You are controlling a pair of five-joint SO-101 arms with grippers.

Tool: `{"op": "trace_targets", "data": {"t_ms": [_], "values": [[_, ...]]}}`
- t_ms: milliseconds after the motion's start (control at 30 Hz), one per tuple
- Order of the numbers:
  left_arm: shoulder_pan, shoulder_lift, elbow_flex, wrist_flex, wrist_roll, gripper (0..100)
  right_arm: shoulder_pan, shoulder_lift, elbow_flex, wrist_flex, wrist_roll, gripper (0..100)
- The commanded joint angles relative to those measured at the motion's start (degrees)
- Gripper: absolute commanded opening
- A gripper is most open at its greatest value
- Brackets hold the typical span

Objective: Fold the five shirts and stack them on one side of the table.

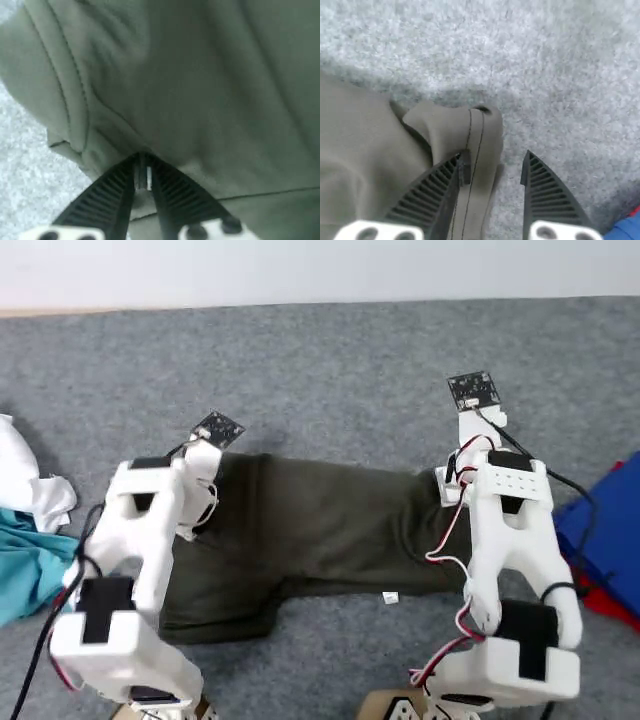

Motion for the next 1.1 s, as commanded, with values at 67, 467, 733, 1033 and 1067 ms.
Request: {"op": "trace_targets", "data": {"t_ms": [67,467,733,1033,1067], "values": [[-0.35,7.91,-11.30,8.18,0.53,0,0.75,2.86,-7.30,-0.75,-0.53,18.6],[0.09,11.08,-14.64,10.73,0.53,0,0.57,14.55,-18.64,2.86,-0.62,18.4],[0.09,11.08,-14.64,10.73,0.53,0,2.24,19.56,-24.97,8.84,0.18,0.6],[0.09,11.08,-14.73,10.55,0.53,0,8.48,19.30,-25.85,11.03,6.33,1.0],[0.09,11.08,-14.73,10.55,0.53,0,9.10,19.30,-26.11,11.91,6.51,1.0]]}}
